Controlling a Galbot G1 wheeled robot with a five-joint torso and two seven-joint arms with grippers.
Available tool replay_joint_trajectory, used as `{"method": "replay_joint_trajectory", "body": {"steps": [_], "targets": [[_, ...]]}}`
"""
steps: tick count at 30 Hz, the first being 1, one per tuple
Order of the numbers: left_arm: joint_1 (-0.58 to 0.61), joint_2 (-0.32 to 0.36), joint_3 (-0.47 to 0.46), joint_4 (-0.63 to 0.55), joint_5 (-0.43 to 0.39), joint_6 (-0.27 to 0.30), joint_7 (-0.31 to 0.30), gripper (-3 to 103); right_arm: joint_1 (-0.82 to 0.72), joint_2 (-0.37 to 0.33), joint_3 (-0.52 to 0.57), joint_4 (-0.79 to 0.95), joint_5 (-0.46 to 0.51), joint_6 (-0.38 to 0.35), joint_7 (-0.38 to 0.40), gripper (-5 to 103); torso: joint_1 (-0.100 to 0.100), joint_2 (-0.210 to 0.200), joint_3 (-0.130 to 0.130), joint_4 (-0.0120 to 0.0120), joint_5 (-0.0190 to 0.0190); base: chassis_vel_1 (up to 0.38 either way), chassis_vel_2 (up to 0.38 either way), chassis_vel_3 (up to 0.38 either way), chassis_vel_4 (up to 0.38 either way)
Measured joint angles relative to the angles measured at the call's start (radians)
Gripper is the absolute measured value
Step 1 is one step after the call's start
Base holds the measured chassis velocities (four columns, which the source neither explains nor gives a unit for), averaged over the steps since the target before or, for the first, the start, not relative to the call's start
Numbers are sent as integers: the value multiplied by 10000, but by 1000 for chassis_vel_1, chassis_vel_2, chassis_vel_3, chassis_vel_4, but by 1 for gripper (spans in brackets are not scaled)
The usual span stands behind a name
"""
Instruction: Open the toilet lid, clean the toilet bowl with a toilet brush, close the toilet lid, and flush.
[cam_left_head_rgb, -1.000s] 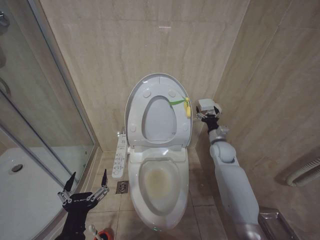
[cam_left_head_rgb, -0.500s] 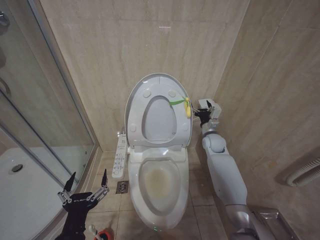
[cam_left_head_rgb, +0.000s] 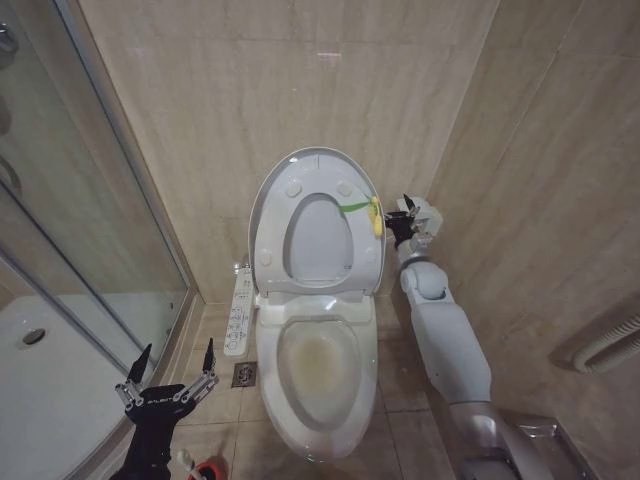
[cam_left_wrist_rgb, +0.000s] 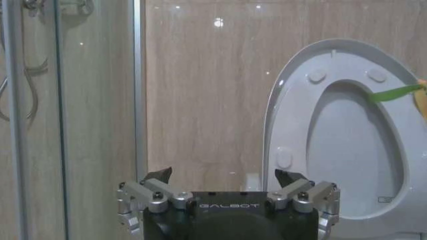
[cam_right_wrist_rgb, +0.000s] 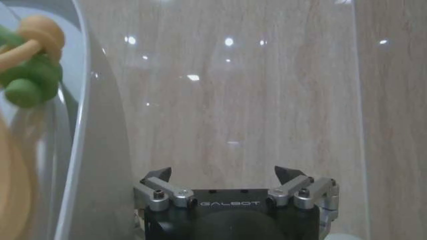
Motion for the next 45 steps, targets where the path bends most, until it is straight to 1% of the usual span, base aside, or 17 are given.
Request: {"method": "replay_joint_trajectory", "body": {"steps": [2,4,7,10,11,14,15,19,20,23,24,27,29,33,36,40,45], "targets": [[0,0,0,0,0,0,0,100,-238,-64,-61,348,184,-118,-9,100,0,1,0,4,2,0,0,0,0],[0,0,0,0,0,0,0,100,-371,-121,-101,555,344,-212,7,100,0,1,0,1,0,0,0,0,0],[0,0,0,0,0,0,0,100,-673,-275,-188,1013,571,-337,43,100,-1,1,0,4,1,0,0,0,0],[1,0,1,0,0,0,1,100,-1447,-634,-207,2076,889,-545,135,100,-2,1,0,5,1,0,0,0,0],[1,0,1,0,0,0,1,100,-1447,-634,-207,2076,889,-545,135,100,-2,1,0,5,1,0,0,0,0],[0,0,0,0,0,0,0,100,-2367,-937,-74,2969,1096,-587,238,100,-2,1,0,2,2,0,0,0,0],[0,0,0,0,0,0,0,100,-2367,-937,-74,2969,1096,-587,238,100,-2,1,0,2,2,0,0,0,0],[0,0,0,0,0,0,0,100,-4088,-1186,317,4407,1102,-485,455,100,-2,1,-1,0,4,0,0,0,0],[0,0,0,0,0,0,0,100,-4088,-1186,317,4407,1102,-485,455,100,-2,1,-1,0,4,0,0,0,0],[0,1,1,0,0,0,1,100,-4898,-1253,559,5303,1261,-655,807,100,-3,2,-1,-1,2,0,0,0,0],[0,1,1,0,0,0,1,100,-4898,-1253,559,5303,1261,-655,807,100,-3,2,-1,-1,2,0,0,0,0],[0,0,0,0,0,0,0,100,-5220,-1209,689,5775,1426,-1053,1148,100,-2,2,-1,5,1,0,0,0,0],[0,0,0,0,0,0,0,100,-5312,-1229,729,5849,1479,-1195,1238,100,-2,1,0,5,2,0,0,0,0],[0,0,0,0,0,0,0,100,-5862,-1602,834,6085,1776,-1915,1617,100,-2,1,1,3,2,0,0,0,0],[0,0,0,0,0,0,0,100,-6249,-1719,884,6283,1902,-2138,1711,100,-1,1,0,3,1,0,0,0,0],[0,0,-1,0,0,0,0,100,-6940,-1801,984,6655,2001,-2231,1731,100,-1,1,0,1,1,0,0,0,0],[0,1,0,-1,0,0,0,100,-7845,-1873,1226,7413,2588,-2146,1791,100,-1,0,0,2,3,0,0,0,0]]}}
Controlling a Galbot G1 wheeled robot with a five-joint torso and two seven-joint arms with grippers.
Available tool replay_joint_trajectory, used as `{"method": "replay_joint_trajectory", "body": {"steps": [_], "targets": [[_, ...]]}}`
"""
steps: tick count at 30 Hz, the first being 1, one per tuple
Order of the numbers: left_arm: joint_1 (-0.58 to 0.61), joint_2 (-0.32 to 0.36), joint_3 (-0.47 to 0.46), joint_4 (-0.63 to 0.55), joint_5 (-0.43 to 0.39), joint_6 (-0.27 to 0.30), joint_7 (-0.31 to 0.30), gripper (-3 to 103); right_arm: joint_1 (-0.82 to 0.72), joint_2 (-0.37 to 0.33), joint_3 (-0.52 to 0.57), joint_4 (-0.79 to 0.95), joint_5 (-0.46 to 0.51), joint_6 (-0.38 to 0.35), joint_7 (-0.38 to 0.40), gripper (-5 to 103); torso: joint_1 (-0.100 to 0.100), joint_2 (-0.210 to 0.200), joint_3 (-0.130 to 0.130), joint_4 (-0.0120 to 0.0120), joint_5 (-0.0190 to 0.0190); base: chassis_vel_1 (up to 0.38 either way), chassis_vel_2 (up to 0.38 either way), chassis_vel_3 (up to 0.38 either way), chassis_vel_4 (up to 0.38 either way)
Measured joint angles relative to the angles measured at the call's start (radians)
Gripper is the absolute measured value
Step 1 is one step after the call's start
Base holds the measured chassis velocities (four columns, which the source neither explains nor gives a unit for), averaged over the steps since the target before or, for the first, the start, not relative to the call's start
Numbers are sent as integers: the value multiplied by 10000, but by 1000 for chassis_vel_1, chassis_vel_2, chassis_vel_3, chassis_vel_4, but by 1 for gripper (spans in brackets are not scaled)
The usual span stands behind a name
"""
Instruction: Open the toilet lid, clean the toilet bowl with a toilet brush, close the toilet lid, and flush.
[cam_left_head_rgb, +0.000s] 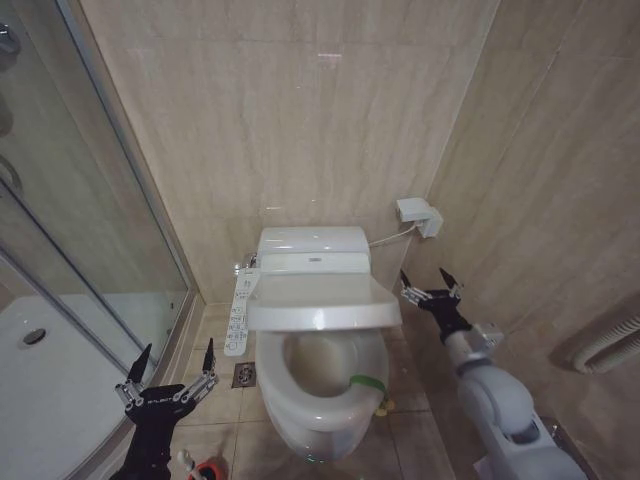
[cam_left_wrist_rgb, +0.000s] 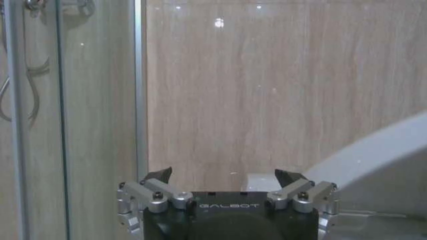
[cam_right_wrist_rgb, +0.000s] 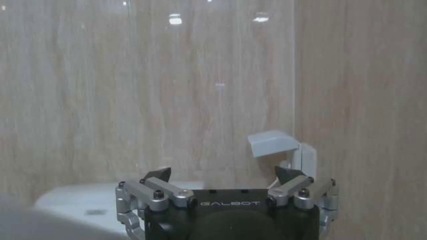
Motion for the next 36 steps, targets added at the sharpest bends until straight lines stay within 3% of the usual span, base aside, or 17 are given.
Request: {"method": "replay_joint_trajectory", "body": {"steps": [11,18,27,36], "targets": [[0,0,0,0,0,0,0,100,-1693,372,958,1800,123,54,-31,100,0,0,0,-1,-2,0,0,0,0],[0,0,0,0,0,0,0,100,-2839,1203,959,2915,-49,134,-170,100,-1,1,0,-2,-3,0,0,0,0],[0,0,0,0,0,0,0,100,-3561,1566,718,3352,-504,288,-362,100,0,1,1,0,-3,0,0,0,0],[0,0,0,0,0,0,0,100,-3880,1834,874,3422,-1266,993,-721,100,1,0,1,-1,-1,0,0,0,0]]}}
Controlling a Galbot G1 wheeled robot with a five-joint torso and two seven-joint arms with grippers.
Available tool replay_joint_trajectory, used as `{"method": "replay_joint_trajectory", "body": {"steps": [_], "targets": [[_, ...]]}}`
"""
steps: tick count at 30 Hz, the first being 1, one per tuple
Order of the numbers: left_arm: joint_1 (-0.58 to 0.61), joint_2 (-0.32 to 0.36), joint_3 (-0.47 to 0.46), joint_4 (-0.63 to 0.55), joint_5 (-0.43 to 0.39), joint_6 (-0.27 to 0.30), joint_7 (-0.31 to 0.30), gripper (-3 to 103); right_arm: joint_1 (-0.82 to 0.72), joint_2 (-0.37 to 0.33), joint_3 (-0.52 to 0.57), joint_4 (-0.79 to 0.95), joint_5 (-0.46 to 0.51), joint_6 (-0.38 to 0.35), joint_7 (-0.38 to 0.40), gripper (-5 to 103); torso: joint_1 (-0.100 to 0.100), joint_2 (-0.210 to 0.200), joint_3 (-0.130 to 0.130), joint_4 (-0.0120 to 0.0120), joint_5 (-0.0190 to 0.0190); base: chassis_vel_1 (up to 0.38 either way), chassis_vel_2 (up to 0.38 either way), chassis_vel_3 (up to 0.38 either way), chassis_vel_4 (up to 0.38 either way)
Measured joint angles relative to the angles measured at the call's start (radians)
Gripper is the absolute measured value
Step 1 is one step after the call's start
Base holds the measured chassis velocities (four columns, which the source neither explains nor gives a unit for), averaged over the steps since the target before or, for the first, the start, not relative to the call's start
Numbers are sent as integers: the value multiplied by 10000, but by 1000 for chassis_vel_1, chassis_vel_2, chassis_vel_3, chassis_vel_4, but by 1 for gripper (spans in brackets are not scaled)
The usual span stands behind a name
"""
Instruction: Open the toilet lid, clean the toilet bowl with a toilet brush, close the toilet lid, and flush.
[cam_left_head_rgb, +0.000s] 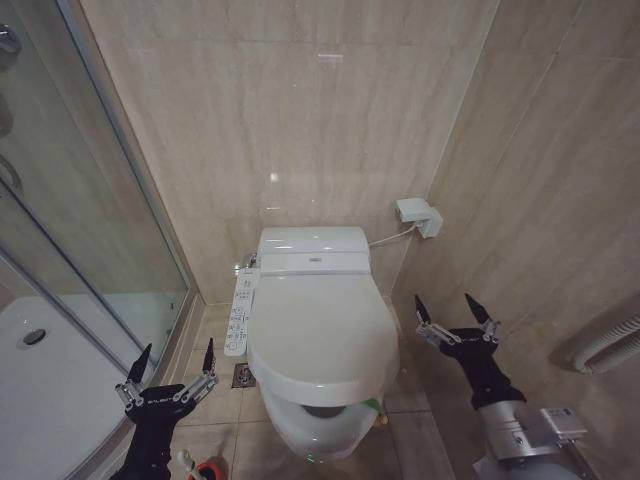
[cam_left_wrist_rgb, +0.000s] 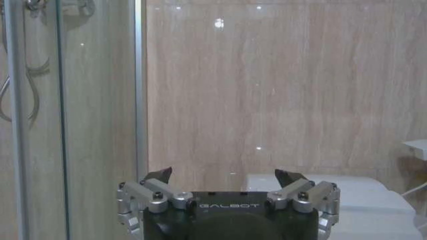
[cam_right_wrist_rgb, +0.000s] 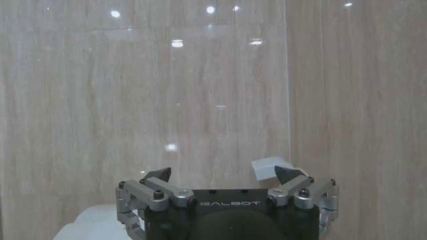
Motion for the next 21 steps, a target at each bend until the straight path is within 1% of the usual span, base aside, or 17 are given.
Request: {"method": "replay_joint_trajectory", "body": {"steps": [6,21], "targets": [[0,0,0,0,0,0,0,100,-303,102,-122,213,-78,106,-23,100,0,0,0,0,-1,0,0,0,0],[0,0,0,0,0,0,0,100,-380,158,-284,279,-133,107,-30,100,0,0,0,0,-1,0,0,0,0]]}}
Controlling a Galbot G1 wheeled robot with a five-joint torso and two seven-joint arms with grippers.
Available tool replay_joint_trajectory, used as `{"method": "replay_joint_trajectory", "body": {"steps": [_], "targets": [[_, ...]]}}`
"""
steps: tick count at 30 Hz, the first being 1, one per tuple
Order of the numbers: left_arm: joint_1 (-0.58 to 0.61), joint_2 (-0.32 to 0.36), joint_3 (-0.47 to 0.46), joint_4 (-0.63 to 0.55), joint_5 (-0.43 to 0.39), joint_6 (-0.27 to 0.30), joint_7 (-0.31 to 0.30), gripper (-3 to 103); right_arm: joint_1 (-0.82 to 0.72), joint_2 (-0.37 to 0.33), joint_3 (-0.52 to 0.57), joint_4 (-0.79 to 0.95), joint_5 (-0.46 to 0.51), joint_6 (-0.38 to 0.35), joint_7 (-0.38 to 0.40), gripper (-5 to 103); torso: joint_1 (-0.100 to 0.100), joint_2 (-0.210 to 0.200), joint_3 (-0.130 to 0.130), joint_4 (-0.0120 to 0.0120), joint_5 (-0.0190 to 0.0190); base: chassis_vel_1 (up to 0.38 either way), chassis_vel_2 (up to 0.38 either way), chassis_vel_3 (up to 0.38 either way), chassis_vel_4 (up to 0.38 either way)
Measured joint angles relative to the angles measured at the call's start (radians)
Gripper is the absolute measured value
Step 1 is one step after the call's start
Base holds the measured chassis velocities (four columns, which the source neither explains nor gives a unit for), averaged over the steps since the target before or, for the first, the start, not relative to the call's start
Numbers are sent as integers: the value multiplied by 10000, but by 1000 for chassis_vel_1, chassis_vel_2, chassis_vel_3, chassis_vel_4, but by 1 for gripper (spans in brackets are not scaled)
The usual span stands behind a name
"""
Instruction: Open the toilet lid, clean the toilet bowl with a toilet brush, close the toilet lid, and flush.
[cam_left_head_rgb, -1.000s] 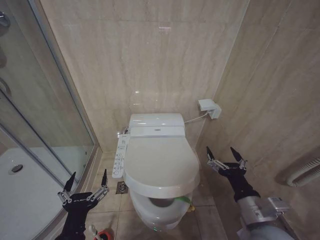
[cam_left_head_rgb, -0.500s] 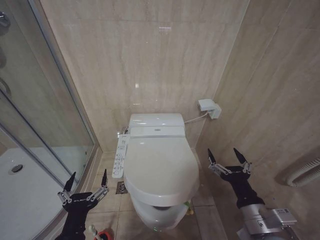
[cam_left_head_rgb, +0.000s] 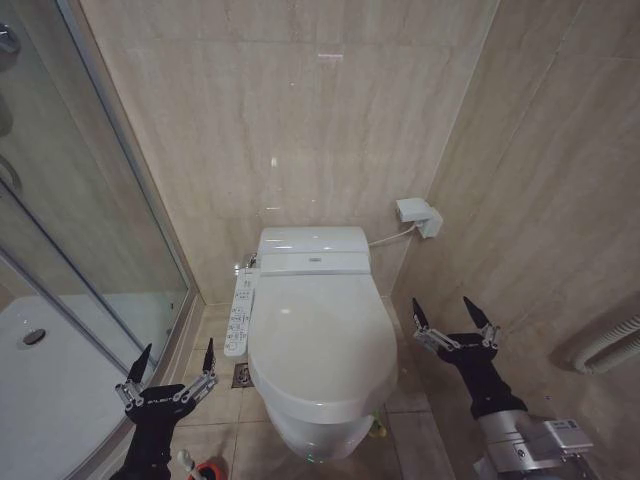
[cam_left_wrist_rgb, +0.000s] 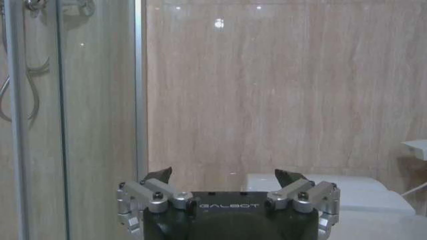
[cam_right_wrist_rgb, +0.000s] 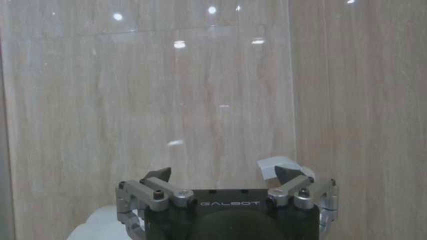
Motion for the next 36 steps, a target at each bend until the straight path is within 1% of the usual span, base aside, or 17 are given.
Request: {"method": "replay_joint_trajectory", "body": {"steps": [6,36], "targets": [[0,0,0,0,0,0,0,100,16,22,-27,2,-149,-110,77,100,0,0,0,0,0,0,0,0,0],[0,0,0,0,0,0,0,100,31,22,-25,-1,-160,-142,99,100,-2,0,0,0,0,0,0,0,0]]}}
